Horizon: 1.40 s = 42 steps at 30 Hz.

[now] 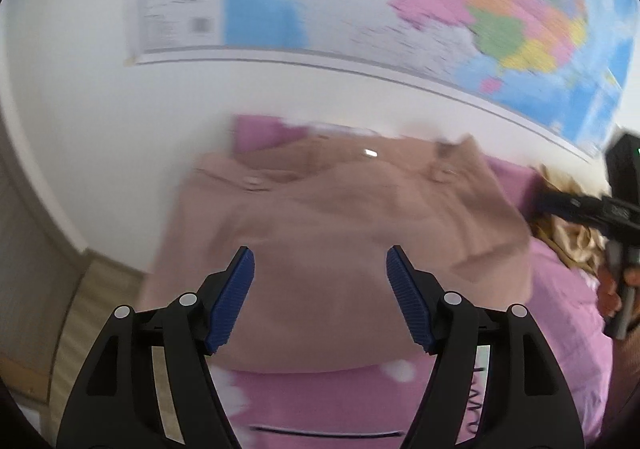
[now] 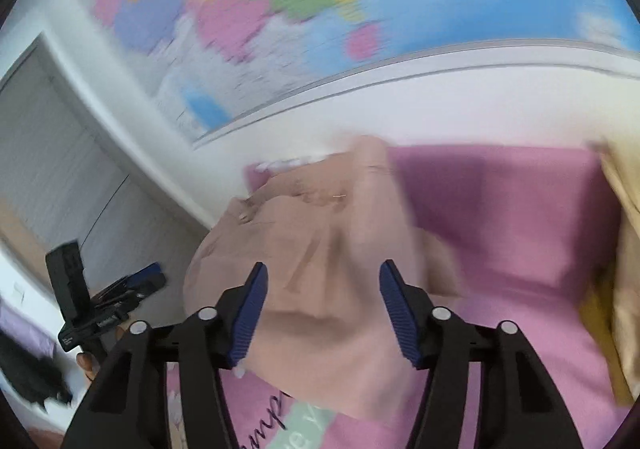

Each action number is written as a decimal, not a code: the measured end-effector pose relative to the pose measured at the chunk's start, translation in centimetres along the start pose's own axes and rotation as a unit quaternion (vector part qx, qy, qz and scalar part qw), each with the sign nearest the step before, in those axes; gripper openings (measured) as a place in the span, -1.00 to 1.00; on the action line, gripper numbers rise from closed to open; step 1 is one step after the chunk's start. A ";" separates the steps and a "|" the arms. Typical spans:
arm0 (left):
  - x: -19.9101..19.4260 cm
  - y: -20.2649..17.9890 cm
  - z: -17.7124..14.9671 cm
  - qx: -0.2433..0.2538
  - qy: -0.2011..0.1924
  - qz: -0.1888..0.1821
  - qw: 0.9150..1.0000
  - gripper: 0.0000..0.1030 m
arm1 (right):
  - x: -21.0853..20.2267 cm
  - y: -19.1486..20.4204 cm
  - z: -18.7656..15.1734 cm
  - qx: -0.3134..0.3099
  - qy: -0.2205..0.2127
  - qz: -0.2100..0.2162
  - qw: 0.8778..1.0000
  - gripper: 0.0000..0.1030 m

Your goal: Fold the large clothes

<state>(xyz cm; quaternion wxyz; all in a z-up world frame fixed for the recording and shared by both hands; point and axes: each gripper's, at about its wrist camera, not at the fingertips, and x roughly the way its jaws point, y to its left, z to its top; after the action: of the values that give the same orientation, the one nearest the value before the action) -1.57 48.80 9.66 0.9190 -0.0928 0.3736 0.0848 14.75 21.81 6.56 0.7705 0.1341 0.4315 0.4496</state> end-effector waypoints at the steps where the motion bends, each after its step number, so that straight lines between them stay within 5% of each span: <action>1: 0.3 -0.6 -0.3 0.002 0.004 -0.007 1.000 0.32 | 0.9 0.3 0.4 0.003 0.006 0.009 1.000 -0.20; 6: 3.3 -3.7 -1.4 0.006 0.038 -0.030 0.999 0.32 | 5.2 -2.8 0.1 0.046 0.057 -0.027 0.997 -0.30; 8: 4.5 -4.6 -2.0 0.010 0.057 -0.030 0.998 0.32 | 5.0 -5.4 -1.3 0.079 0.067 -0.025 0.994 -0.49; 11: 5.4 -5.7 -2.7 0.026 0.065 -0.008 0.998 0.32 | 4.1 -6.0 -2.3 0.085 0.067 -0.008 0.994 -0.45; 15: 4.6 -6.9 -3.0 0.034 0.054 -0.001 0.998 0.32 | -0.1 -4.4 -3.0 0.042 0.037 -0.002 0.998 -0.11; 31: -0.4 -21.8 -4.8 0.130 -0.012 -0.078 0.988 0.56 | -15.8 -5.0 -9.5 -0.001 -0.046 -0.051 0.998 0.11; 35: -1.0 -24.0 -5.7 0.126 -0.024 -0.048 0.991 0.90 | -17.5 -3.7 -11.4 -0.019 -0.063 -0.065 0.996 0.33; 38: -1.4 -23.9 -6.6 0.106 -0.019 -0.003 0.994 0.90 | -17.8 -1.9 -12.9 -0.048 -0.072 -0.088 0.992 0.74; 42: -2.4 -22.4 -8.1 0.083 -0.013 0.072 0.994 0.90 | -16.6 1.1 -14.8 -0.092 -0.079 -0.111 0.986 0.86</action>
<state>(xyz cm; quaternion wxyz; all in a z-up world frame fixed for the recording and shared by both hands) -3.67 24.98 8.03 0.9198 0.0125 0.3731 0.1209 -1.20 6.35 7.49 0.8562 0.0488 0.3382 0.3876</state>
